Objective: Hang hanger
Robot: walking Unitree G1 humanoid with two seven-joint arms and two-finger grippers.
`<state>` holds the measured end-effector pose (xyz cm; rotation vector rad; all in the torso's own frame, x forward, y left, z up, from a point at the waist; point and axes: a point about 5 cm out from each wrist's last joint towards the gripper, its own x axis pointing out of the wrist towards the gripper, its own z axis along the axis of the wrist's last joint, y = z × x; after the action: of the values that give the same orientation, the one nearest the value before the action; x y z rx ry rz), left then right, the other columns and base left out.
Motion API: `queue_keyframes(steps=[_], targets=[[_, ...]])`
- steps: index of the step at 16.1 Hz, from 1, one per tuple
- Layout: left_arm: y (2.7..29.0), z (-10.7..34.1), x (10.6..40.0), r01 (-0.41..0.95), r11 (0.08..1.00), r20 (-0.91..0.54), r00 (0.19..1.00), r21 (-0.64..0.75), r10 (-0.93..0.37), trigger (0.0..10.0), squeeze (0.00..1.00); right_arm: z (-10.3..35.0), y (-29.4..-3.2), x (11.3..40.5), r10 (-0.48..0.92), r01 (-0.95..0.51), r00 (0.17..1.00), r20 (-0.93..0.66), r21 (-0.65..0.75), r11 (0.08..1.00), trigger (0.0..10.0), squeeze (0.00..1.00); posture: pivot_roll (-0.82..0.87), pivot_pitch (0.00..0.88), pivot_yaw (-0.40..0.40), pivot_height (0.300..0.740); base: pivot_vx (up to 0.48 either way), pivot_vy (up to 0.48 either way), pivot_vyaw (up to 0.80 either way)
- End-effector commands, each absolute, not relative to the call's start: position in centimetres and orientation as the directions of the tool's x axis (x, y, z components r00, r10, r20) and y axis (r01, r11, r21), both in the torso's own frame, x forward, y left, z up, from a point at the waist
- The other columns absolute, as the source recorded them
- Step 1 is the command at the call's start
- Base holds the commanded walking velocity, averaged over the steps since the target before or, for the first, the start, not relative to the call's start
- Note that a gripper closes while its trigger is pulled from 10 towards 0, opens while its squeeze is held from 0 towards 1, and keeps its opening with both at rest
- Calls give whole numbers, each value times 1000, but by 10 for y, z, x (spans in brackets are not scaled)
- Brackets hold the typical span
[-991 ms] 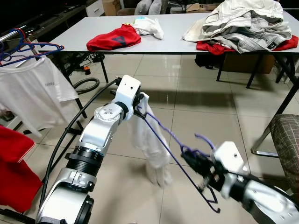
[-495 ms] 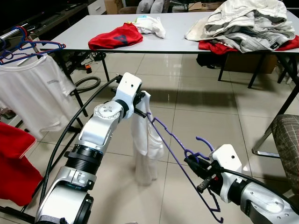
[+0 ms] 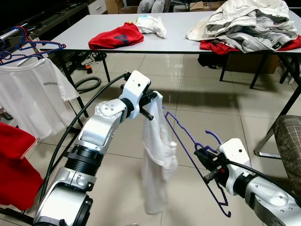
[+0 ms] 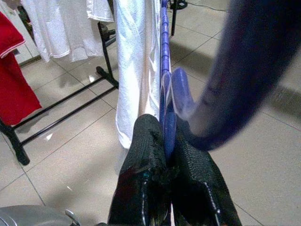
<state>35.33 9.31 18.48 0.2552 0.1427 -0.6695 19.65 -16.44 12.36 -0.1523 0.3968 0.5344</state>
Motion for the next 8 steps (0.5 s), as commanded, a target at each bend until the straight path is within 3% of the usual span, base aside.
queue_keyframes(steps=[1,8], targets=[[95,198,355,627,749,-179,779,213,-601,10000,0,126,-164,196,473,-525,787,-396,-27,851,10000,0,-20,20,114,740,0,0,0],[103,201,363,598,766,-207,801,235,-562,10000,0,144,-165,187,509,-550,793,-336,-35,834,10000,0,-22,23,120,740,0,0,0]])
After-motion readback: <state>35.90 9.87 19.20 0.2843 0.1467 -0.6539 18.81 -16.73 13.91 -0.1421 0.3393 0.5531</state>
